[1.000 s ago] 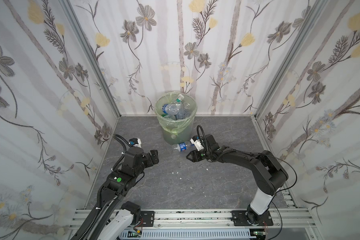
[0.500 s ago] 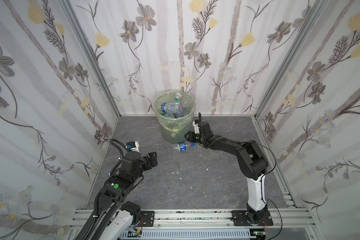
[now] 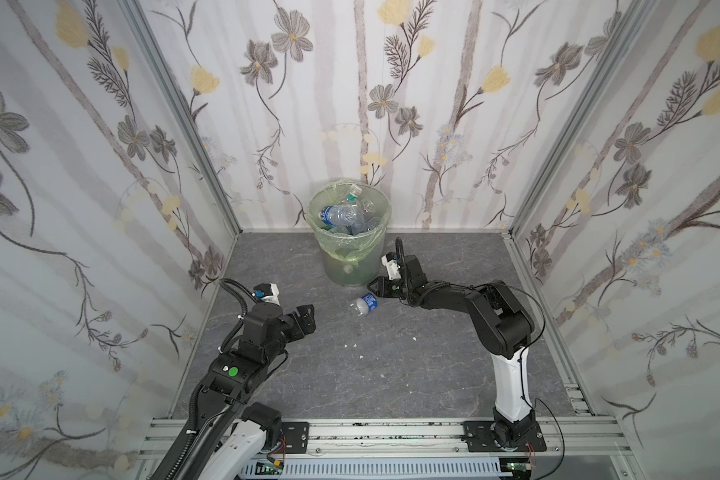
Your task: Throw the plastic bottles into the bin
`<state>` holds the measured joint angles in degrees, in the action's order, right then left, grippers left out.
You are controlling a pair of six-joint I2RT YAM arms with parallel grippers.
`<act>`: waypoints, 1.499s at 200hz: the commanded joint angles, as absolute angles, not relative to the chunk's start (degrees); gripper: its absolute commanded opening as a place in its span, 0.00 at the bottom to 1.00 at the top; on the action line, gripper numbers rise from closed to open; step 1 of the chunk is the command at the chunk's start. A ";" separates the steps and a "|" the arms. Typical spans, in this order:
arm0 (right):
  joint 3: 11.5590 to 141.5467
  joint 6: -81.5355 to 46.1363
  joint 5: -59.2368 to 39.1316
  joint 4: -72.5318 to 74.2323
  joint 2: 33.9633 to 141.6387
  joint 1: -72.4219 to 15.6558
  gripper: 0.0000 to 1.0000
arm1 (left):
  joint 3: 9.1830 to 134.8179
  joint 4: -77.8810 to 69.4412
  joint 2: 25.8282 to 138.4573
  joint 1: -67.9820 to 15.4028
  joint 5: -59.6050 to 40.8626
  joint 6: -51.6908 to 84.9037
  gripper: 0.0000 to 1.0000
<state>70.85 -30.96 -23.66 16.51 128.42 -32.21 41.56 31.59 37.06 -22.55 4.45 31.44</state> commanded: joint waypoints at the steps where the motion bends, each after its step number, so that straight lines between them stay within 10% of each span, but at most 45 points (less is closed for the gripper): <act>1: 66.53 -30.01 -24.91 18.35 125.57 -33.08 0.46 | 41.92 30.85 36.99 -22.50 4.66 31.17 0.93; 160: 54.64 -40.18 4.35 -12.03 96.85 -46.53 0.84 | 39.38 29.71 38.03 -22.50 4.16 31.64 0.93; 200: 46.81 -55.81 6.02 -5.31 93.83 -52.71 0.97 | 40.23 29.04 39.31 -22.54 3.63 30.22 0.93; 300: 46.43 -68.31 1.21 18.57 106.56 -51.09 0.92 | 40.08 28.49 38.37 -22.50 1.76 30.10 0.92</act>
